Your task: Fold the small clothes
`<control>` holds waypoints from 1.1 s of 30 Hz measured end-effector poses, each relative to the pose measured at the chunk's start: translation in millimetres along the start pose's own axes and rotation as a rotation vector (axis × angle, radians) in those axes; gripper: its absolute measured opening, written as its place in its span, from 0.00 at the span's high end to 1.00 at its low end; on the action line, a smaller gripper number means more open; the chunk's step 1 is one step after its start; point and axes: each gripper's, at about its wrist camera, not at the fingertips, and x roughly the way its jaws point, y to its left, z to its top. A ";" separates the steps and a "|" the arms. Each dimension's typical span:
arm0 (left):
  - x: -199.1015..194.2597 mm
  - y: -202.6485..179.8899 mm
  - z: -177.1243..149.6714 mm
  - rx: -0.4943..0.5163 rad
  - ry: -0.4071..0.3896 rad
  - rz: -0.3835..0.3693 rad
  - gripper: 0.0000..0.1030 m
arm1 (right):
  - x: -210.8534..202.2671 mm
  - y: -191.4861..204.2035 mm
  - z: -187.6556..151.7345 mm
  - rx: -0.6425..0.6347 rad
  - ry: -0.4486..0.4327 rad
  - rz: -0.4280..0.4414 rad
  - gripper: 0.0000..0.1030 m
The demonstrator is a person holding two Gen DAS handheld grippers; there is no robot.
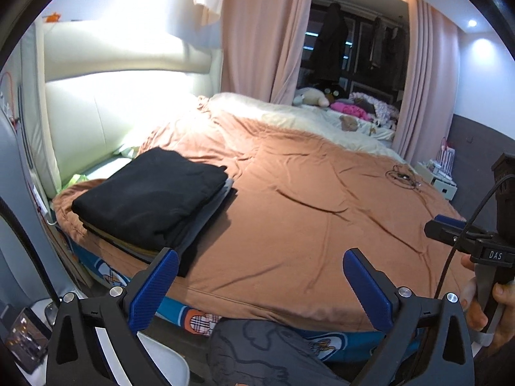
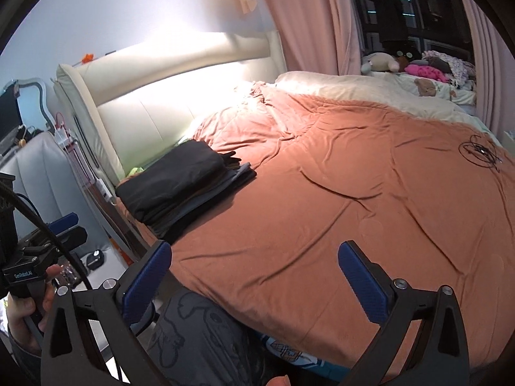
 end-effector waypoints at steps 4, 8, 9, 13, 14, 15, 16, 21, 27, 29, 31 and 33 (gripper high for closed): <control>-14.9 -8.6 -9.9 -0.003 -0.026 -0.016 0.00 | -33.6 -1.7 -21.5 0.008 -0.057 -0.009 0.00; -24.5 -16.1 -22.2 0.016 -0.036 -0.029 0.00 | -59.7 -6.4 -46.3 0.003 -0.096 -0.055 0.00; -26.9 -17.2 -25.0 0.019 -0.036 -0.034 0.00 | -66.1 -7.5 -53.3 0.009 -0.105 -0.056 0.00; -34.4 -23.7 -33.4 0.035 -0.038 -0.042 0.00 | -80.3 -6.4 -71.6 0.012 -0.122 -0.084 0.00; -36.4 -25.7 -35.0 0.038 -0.040 -0.044 0.00 | -83.0 -5.6 -74.7 0.012 -0.127 -0.088 0.00; -38.5 -26.8 -35.9 0.042 -0.043 -0.047 0.00 | -83.1 -6.0 -74.2 0.010 -0.128 -0.086 0.00; -40.5 -27.6 -36.3 0.046 -0.045 -0.049 0.00 | -84.7 -5.5 -76.4 0.012 -0.132 -0.090 0.00; -48.6 -31.1 -38.9 0.053 -0.064 -0.050 0.00 | -84.2 -7.4 -77.1 0.015 -0.127 -0.087 0.00; -52.6 -33.3 -40.2 0.057 -0.071 -0.055 0.00 | -91.3 -10.7 -78.6 0.030 -0.144 -0.084 0.00; -53.6 -32.3 -40.6 0.057 -0.076 -0.056 0.00 | -90.3 -11.1 -77.9 0.025 -0.143 -0.085 0.00; -53.1 -30.5 -40.2 0.053 -0.076 -0.056 0.00 | -89.7 -11.5 -78.5 0.025 -0.144 -0.080 0.00; -52.7 -30.2 -40.1 0.053 -0.071 -0.061 0.00 | -88.0 -10.6 -79.0 0.029 -0.144 -0.075 0.00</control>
